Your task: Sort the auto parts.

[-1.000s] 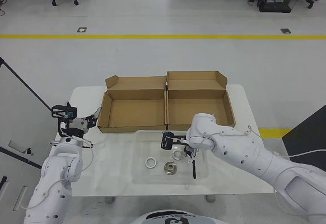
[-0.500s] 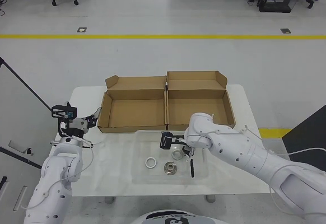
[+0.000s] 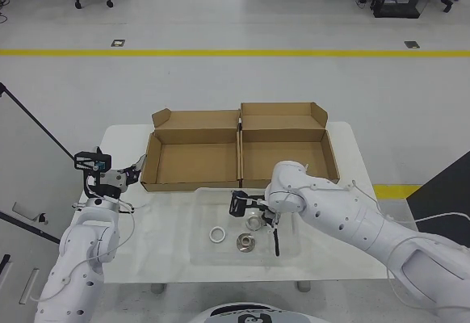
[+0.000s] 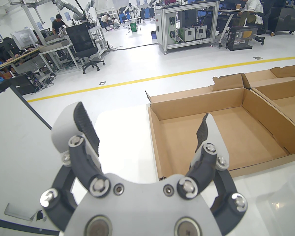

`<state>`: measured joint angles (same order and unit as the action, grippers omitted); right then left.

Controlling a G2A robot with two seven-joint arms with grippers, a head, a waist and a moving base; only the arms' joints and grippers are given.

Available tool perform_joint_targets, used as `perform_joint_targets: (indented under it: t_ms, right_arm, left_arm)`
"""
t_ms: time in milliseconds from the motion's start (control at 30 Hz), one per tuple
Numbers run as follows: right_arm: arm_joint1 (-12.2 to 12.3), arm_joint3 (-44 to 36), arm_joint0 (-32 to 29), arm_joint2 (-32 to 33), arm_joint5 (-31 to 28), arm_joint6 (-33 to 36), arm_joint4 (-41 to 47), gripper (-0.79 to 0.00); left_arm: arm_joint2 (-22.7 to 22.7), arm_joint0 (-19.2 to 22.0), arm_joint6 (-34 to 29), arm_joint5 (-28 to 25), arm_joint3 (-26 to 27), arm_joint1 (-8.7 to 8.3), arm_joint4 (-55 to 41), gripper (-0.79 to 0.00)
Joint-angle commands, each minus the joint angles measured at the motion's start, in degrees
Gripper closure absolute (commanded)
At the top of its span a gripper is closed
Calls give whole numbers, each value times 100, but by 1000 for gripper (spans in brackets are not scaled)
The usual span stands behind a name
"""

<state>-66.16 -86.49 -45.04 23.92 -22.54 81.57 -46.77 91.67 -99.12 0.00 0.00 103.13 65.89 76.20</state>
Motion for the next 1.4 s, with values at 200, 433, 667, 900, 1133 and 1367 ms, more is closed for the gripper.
perform_joint_targets:
  t_ms: [200,433,667,900,1133,1367]
  right_arm:
    - [57,-68,-31,31,92,109,1,-225]
    - [74,-73,-64,105,106,20,-56,-191]
    - [55,-21,-65,118,105,32,-100,-129]
    - [27,67,-50,131,95,37,-96,0]
    - [32,16,-54,216,132,112,-16,0]
    - [212,-543,-149,516,274,291,263,0]
  left_arm:
    - [0,0,0,0,0,0,0,-785]
    - [0,0,0,0,0,0,0,-785]
    - [0,0,0,0,0,0,0,-785]
    - [0,0,0,0,0,0,0,-785]
    - [0,0,0,0,0,0,0,-785]
    - [0,0,0,0,0,0,0,-785]
